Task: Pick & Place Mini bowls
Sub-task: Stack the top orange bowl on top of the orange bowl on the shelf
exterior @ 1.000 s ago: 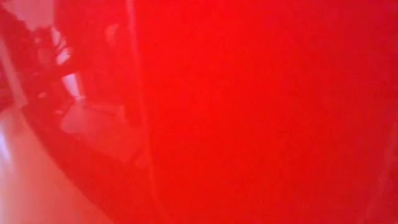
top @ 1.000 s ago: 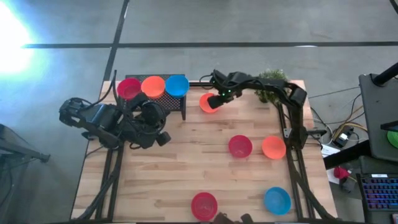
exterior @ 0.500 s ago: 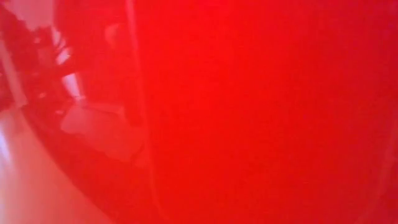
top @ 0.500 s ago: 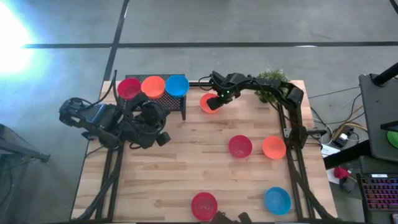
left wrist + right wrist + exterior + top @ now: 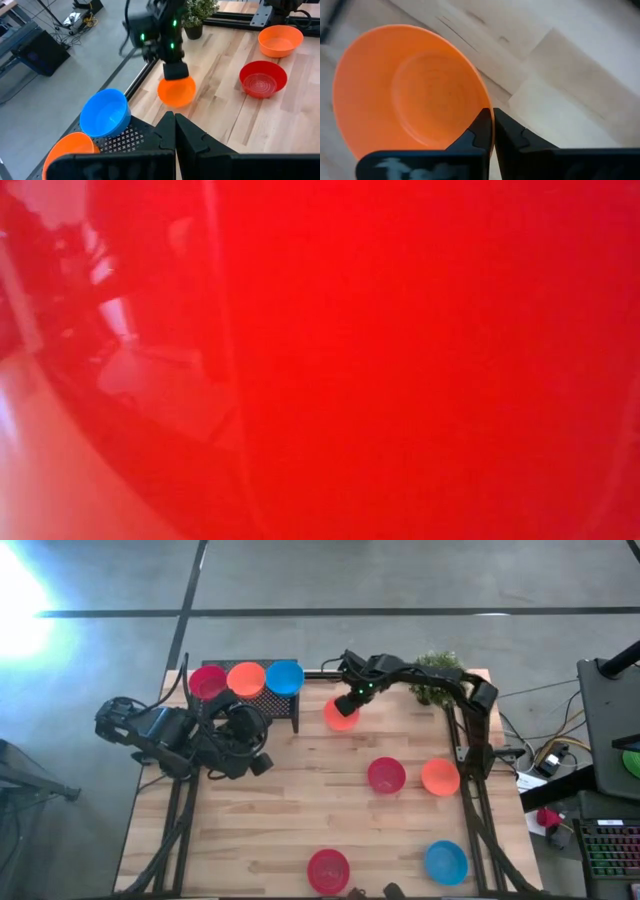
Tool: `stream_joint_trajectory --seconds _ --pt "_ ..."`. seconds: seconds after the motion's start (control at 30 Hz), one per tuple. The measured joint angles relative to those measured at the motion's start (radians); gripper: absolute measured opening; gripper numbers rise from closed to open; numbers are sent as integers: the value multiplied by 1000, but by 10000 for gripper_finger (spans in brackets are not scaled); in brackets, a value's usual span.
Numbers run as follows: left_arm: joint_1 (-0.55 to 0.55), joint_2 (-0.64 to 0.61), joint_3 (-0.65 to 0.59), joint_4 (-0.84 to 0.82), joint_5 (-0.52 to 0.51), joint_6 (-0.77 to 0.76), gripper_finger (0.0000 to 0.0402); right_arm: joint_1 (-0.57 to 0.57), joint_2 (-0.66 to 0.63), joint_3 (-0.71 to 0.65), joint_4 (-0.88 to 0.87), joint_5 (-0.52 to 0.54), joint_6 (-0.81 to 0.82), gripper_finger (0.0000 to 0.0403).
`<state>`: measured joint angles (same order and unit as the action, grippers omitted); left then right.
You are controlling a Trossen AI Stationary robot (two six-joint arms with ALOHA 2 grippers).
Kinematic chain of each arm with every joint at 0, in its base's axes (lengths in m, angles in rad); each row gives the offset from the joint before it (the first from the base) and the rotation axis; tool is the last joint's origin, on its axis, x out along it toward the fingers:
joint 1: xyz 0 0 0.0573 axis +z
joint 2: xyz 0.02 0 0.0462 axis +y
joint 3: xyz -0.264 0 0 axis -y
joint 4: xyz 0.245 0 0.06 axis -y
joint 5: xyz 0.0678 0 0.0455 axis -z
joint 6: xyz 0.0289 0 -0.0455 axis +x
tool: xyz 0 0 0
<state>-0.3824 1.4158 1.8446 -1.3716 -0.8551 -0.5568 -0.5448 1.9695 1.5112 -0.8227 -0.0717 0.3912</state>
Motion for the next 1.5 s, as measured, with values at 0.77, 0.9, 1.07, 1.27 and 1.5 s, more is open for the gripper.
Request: stream_joint_trajectory --seconds 0.77,0.9,1.07,1.27,1.5 --pt "13 6 -11 64 -23 35 74 281 -483 0 -32 443 63 8" --pt "28 7 -28 150 -36 73 104 321 -469 0 2 474 47 8" --pt "65 23 -90 282 -63 142 112 359 -462 0 111 496 -17 8" --pt "109 51 -163 420 -136 203 112 391 -463 0 188 549 -93 8" --pt "163 89 -162 522 -232 216 112 426 -463 0 231 675 -202 8"
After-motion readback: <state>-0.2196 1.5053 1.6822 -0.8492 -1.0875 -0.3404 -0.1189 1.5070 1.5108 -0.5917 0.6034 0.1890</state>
